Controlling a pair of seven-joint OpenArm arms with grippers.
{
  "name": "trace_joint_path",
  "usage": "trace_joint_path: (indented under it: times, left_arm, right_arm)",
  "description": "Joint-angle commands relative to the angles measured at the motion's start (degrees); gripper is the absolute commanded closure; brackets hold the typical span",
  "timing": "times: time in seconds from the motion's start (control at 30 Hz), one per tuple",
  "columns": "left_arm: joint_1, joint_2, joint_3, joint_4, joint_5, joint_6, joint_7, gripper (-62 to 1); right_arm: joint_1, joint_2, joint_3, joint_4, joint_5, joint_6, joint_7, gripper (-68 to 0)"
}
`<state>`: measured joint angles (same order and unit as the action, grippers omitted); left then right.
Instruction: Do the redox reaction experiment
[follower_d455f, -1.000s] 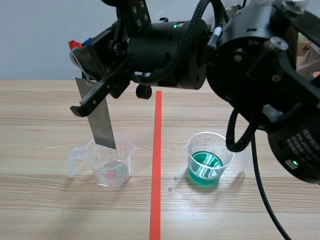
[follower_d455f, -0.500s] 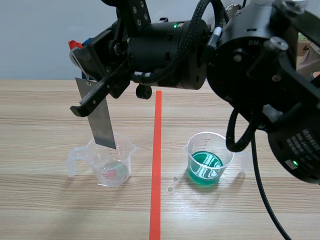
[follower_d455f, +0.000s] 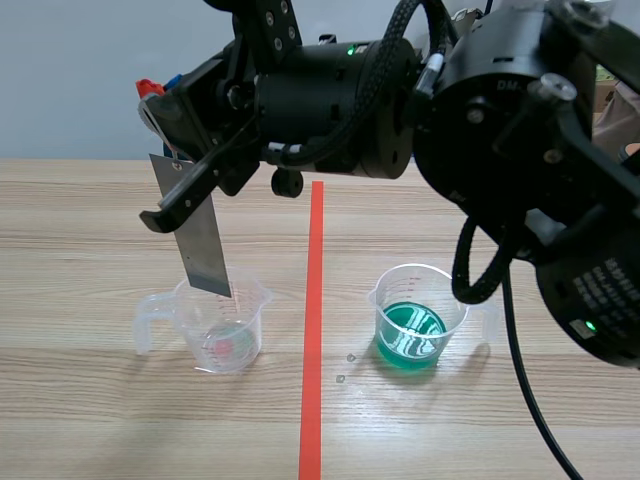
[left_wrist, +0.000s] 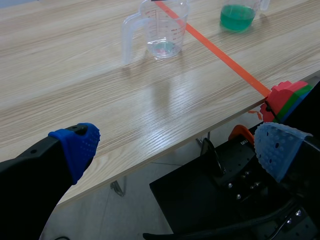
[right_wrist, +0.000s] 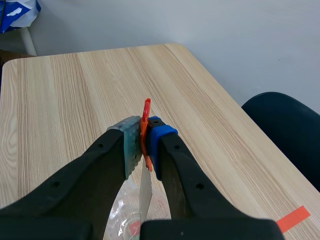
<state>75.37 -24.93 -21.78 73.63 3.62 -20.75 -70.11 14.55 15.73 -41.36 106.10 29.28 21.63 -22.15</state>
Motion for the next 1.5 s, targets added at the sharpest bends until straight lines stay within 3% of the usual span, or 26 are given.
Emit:
trace_joint_path:
  times: [0.0,0.37,0.7,0.77,1.0,1.23,1.47]
  left_arm:
    - [0.07,0.13,-0.11,0.66,-0.17,0.04,-0.85,-62.3]
    - [0.07,0.13,-0.11,0.66,-0.17,0.04,-0.83,-62.3]
    - [0.07,0.11,-0.11,0.66,-0.17,0.04,-0.83,-62.3]
    - [0.07,0.11,-0.11,0.66,-0.17,0.04,-0.83,-62.3]
    - [0.07,0.11,-0.11,0.66,-0.17,0.04,-0.83,-62.3]
    - [0.07,0.11,-0.11,0.66,-0.17,0.04,-0.83,-62.3]
    - [0.07,0.13,-0.11,0.66,-0.17,0.04,-0.83,-62.3]
  right_arm:
    - [0.68,-0.15,0.31,0.44,-0.66,-0.20,1.05,-0.6]
    - [-0.48,-0.15,0.28,-0.61,-0.83,0.22,2.67,-0.7]
    - [-0.57,-0.17,0.04,-6.71,-2.45,1.77,8.15,-0.7]
    - [-0.57,-0.17,0.02,-8.11,-3.52,3.48,9.86,-0.7]
    - [-0.57,-0.20,-0.07,-12.09,-8.07,3.82,14.75,-0.6]
    - [-0.42,-0.20,-0.39,-15.47,-11.72,8.28,19.45,-0.7]
    - [-0.11,-0.22,-0.50,-19.39,-14.82,8.96,25.00,-0.6]
